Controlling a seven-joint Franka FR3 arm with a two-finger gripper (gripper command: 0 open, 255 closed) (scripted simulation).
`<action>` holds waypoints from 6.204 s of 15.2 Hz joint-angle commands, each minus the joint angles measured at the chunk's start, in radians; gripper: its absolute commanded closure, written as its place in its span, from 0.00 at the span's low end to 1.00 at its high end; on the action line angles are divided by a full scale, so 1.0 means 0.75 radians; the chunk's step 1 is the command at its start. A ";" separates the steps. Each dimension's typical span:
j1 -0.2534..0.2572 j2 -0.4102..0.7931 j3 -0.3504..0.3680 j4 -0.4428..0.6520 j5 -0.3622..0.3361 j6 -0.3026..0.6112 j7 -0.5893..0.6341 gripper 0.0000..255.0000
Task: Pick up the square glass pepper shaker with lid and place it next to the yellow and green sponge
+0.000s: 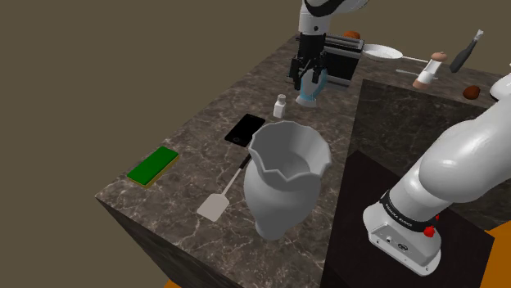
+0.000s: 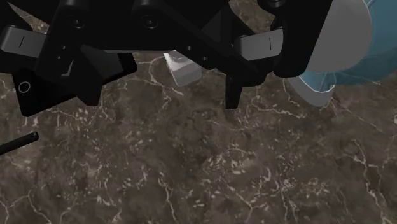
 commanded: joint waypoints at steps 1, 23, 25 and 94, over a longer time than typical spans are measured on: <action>0.001 0.105 0.001 0.059 0.002 0.047 0.006 0.00; 0.008 0.475 0.009 0.206 0.013 0.271 0.035 0.00; 0.008 0.475 0.009 0.206 0.013 0.271 0.035 1.00; 0.491 0.990 0.305 1.462 -0.024 -0.443 0.798 1.00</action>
